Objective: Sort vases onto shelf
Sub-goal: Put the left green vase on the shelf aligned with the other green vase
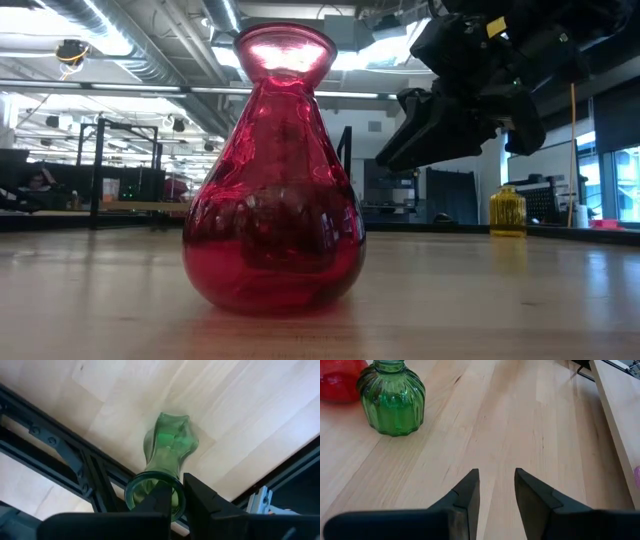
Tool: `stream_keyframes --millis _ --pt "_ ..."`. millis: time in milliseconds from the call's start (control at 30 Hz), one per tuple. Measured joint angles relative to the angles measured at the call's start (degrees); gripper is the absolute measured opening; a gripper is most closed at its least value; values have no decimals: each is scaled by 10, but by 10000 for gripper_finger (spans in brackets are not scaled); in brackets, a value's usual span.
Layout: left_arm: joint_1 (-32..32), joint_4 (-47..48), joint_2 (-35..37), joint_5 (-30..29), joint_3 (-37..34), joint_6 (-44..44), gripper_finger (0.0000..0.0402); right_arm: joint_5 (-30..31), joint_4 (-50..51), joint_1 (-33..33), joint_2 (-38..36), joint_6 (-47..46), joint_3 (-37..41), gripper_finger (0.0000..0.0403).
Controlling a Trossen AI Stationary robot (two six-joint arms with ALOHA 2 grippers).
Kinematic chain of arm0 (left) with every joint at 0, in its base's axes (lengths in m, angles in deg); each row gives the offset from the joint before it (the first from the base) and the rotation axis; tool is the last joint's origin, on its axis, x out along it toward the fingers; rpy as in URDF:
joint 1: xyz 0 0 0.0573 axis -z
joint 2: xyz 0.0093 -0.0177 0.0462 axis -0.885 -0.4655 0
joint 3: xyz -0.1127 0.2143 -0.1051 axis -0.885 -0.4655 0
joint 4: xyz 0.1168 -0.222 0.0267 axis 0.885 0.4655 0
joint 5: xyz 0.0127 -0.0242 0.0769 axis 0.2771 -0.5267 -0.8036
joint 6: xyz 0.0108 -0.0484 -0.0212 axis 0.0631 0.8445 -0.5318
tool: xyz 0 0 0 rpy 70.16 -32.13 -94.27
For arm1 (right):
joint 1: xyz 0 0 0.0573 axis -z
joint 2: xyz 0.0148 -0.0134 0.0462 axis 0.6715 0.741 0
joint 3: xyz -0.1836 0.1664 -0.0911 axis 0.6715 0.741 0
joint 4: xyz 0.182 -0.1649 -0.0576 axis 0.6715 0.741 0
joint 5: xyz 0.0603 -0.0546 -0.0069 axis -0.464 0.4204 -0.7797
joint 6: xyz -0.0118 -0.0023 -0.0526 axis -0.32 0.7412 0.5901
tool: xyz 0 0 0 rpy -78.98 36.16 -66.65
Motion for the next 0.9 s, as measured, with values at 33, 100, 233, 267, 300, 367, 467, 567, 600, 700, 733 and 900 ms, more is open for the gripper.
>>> stream_keyframes --millis 33,100,233,267,300,367,467,567,600,700,733,900 --pt "-5 3 0 1 0 -6 22 0 0 0 0 0 0 108" --pt "-15 7 -1 -6 5 -30 25 0 0 0 0 0 0 108" --pt "-40 20 -3 -61 27 -77 32 0 0 0 0 0 0 108" --pt "-48 23 -3 -72 33 -96 30 0 0 0 0 0 0 108" --pt "-55 27 -3 -81 39 -117 27 0 0 0 0 0 0 108" --pt "-74 36 -3 -94 50 -164 21 0 0 0 0 -4 0 108" --pt "-110 46 -3 -117 68 -239 19 0 0 0 0 -14 0 108" --pt "-152 55 -3 -142 84 -322 25 4 0 0 0 -14 0 108" --pt "-167 56 -3 -150 90 -352 26 9 0 0 0 -14 0 108" --pt "-214 56 -3 -162 109 -443 26 17 0 0 0 -14 0 108" --pt "-230 56 -3 -170 115 -475 25 18 0 0 0 -14 0 108" --pt "-308 56 -3 -202 149 -616 23 18 0 0 0 -26 0 108"
